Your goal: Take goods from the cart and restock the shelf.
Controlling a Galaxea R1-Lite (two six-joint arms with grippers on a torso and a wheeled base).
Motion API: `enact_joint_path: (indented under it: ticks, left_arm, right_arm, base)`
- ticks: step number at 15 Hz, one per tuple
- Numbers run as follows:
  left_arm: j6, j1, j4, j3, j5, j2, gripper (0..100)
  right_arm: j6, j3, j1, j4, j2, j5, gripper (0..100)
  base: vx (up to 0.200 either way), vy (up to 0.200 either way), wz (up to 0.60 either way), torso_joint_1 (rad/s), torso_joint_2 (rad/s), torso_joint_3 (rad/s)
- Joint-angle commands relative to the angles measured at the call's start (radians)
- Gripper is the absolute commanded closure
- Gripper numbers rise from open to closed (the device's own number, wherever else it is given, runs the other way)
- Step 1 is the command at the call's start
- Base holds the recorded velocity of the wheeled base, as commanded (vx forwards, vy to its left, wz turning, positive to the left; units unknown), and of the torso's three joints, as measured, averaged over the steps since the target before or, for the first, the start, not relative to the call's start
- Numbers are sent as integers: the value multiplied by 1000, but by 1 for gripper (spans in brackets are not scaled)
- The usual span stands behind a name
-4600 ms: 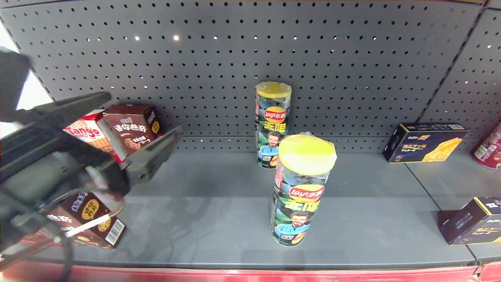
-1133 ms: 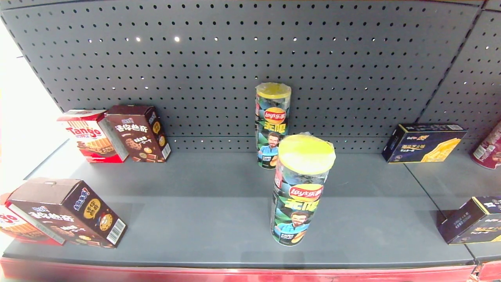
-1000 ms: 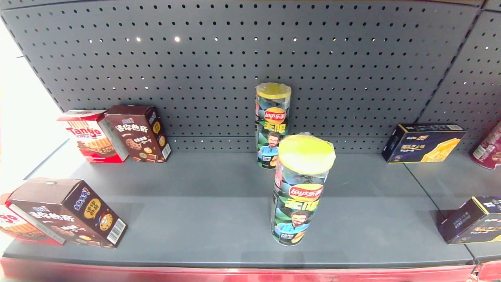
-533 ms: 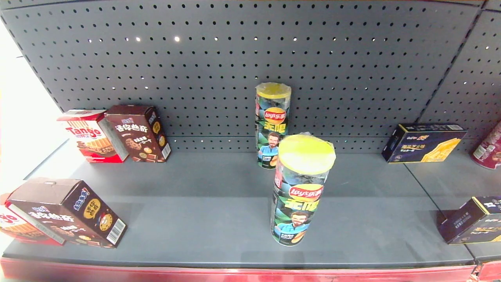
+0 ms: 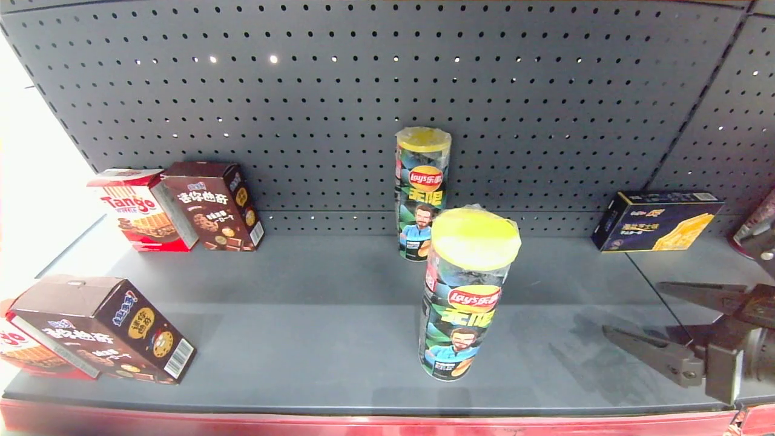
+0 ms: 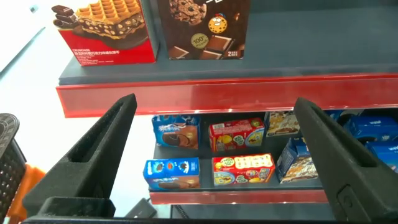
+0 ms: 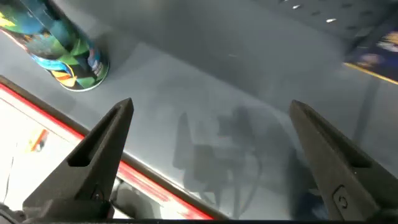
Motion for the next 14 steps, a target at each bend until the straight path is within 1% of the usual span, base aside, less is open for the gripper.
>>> enact_joint_path:
  ticks: [1,4,7,9,14]
  left_arm:
    - [-1,0,0,0,0,3,0]
    - [-1,0,2,0,-1,3,0]
    - [-1,0,0,0,-1,3,0]
    - [-1,0,2,-2,-1,3,0]
    - [-1,0,0,0,-1,3,0]
  right_arm:
    - [0,-18,49,-9,93,-17,0]
    - [0,-59,107,-9,153,-46,0]
    - [0,-98,121,-9,191,-47,0]
    - [0,-145,149,-9,232,-52,0]
    - [0,-178,196,-13,281,-70,0]
  base:
    - [0,0,0,0,0,0]
    - [0,0,0,0,0,0]
    - [0,0,0,0,0,0]
    - [0,0,0,0,0,0]
    - [0,0,0,0,0,0]
